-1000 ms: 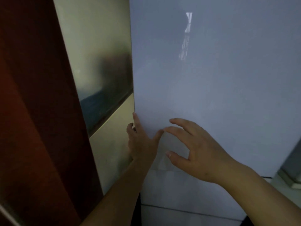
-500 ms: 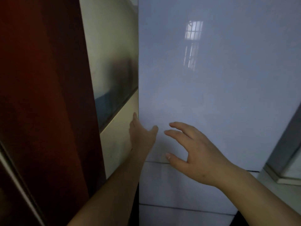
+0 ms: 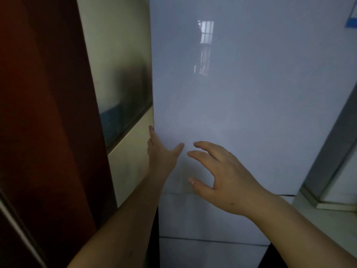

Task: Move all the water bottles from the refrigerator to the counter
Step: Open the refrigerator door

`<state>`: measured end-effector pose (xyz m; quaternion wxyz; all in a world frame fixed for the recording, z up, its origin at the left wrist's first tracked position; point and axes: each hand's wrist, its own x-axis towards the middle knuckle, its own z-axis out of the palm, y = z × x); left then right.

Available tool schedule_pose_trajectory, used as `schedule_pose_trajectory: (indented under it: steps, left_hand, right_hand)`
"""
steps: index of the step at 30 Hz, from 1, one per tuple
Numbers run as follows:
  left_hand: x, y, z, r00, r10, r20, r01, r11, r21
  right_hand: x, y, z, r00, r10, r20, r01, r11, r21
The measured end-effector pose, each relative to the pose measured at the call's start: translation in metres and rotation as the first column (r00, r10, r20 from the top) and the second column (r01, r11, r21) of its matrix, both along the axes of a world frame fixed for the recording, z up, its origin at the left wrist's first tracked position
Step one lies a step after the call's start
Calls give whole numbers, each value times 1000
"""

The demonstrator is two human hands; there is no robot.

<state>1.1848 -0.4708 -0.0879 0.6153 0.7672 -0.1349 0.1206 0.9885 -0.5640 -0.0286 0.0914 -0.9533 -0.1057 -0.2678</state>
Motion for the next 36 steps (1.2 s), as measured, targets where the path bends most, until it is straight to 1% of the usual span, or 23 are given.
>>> schedule_pose_trajectory:
  steps: [6, 9, 13, 16, 23, 25, 27, 28, 31, 33, 36]
  left_hand:
    - [-7, 13, -15, 1000, -18, 17, 18, 1000, 2]
    - [-34, 21, -10, 997, 29, 73, -35, 996, 83]
    - [-65, 31, -17, 994, 44, 104, -55, 993, 106]
    - [-89, 37, -29, 975, 58, 212, -85, 989, 123]
    - [-132, 46, -48, 933, -13, 359, -110, 941, 319]
    - [-143, 48, -51, 924, -47, 379, -95, 933, 348]
    - [-155, 50, -53, 918, -79, 388, -69, 933, 354]
    - [-162, 52, -52, 914, -94, 394, -46, 942, 333]
    - [-189, 58, -48, 895, -136, 425, 51, 977, 205]
    - [-206, 59, -47, 872, -126, 472, 44, 982, 181]
    - [-224, 59, -49, 826, -101, 554, -19, 978, 206]
  right_hand:
    - [2, 18, 4, 1000, 6, -23, -7, 1000, -9]
    - [-1, 26, 4, 1000, -3, -30, 3, 1000, -8]
    - [-6, 35, 2, 1000, -30, -4, 30, 1000, -4]
    - [-14, 45, 0, 998, -54, 34, 53, 998, 22]
    - [-43, 68, -3, 997, -69, 46, 68, 997, 24]
    - [-54, 69, -3, 995, -75, 69, 73, 997, 27]
    - [-67, 67, -2, 992, -94, 78, 93, 996, 16]
    - [-74, 65, -1, 991, -105, 79, 104, 995, 9]
    - [-96, 61, 2, 990, -120, 75, 120, 993, 5]
    - [-112, 59, 3, 990, -120, 79, 121, 993, -10]
    - [-138, 58, 3, 990, -118, 74, 121, 992, -34]
